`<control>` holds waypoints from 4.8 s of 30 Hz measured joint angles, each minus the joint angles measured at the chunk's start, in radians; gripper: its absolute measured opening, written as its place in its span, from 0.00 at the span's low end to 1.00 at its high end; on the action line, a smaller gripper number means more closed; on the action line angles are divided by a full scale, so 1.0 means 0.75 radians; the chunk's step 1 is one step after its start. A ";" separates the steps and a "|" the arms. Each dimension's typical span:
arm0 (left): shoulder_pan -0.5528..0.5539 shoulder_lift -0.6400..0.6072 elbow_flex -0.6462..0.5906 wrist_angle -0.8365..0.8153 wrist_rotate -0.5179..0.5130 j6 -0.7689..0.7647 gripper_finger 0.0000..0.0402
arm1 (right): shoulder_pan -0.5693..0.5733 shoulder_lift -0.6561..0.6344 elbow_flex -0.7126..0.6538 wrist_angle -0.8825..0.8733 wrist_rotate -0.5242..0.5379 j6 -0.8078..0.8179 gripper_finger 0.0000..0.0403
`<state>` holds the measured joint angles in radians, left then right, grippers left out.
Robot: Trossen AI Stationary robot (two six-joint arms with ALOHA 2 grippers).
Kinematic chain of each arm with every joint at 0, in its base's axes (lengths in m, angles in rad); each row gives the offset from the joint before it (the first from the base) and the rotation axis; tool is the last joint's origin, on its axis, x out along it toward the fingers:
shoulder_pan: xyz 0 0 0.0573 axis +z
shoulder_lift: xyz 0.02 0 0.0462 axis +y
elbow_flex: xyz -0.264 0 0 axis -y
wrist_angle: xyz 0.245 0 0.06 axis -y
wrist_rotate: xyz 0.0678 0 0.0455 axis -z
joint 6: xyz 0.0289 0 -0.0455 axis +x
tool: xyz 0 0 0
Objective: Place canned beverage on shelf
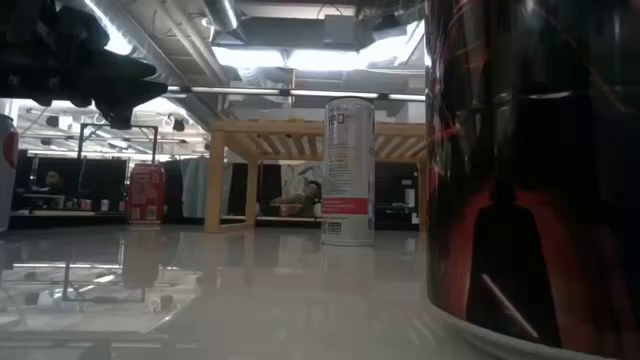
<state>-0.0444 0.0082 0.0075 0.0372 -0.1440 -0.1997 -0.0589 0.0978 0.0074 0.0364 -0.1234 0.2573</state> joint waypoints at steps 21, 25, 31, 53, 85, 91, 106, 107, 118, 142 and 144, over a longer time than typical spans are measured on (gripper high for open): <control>0.000 0.000 0.000 0.000 0.000 0.000 0.40 | 0.000 0.000 0.000 0.000 0.000 0.000 0.12; 0.000 0.000 0.000 0.000 0.000 0.000 0.40 | 0.000 0.000 0.000 0.000 0.000 0.000 0.12; 0.000 0.000 0.000 0.000 0.000 0.000 0.40 | 0.000 0.000 0.000 0.000 0.000 0.000 0.12; 0.000 0.000 0.000 0.000 0.000 0.000 0.40 | -0.001 -0.003 -0.001 0.006 0.186 -0.367 0.12; 0.006 0.077 0.117 0.816 -0.252 -0.397 0.40 | -0.001 -0.003 -0.001 0.416 0.235 0.180 0.12; 0.006 0.500 0.456 0.700 -0.271 -0.259 0.40 | -0.001 -0.003 0.000 0.544 0.235 0.354 0.12; 0.036 1.481 1.336 0.691 -0.284 -0.147 0.40 | -0.001 -0.003 0.000 0.644 0.221 0.374 0.12; 0.041 1.516 1.370 0.688 -0.274 -0.136 0.40 | -0.001 -0.003 0.000 0.641 0.221 0.375 0.12; 0.032 1.766 1.577 0.682 -0.193 -0.115 0.62 | -0.001 -0.003 0.000 0.637 0.189 0.391 0.12; -0.095 1.987 2.029 0.098 -0.154 -0.179 0.94 | 0.000 -0.003 0.001 0.611 0.175 0.384 0.12; -0.118 2.070 2.201 -0.206 -0.225 -0.185 0.94 | -0.001 -0.003 0.001 0.604 0.175 0.384 0.12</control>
<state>-0.1330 1.5609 1.6583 -0.1171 -0.3125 -0.3386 -0.0593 0.0959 0.0078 0.4892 0.0078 0.5453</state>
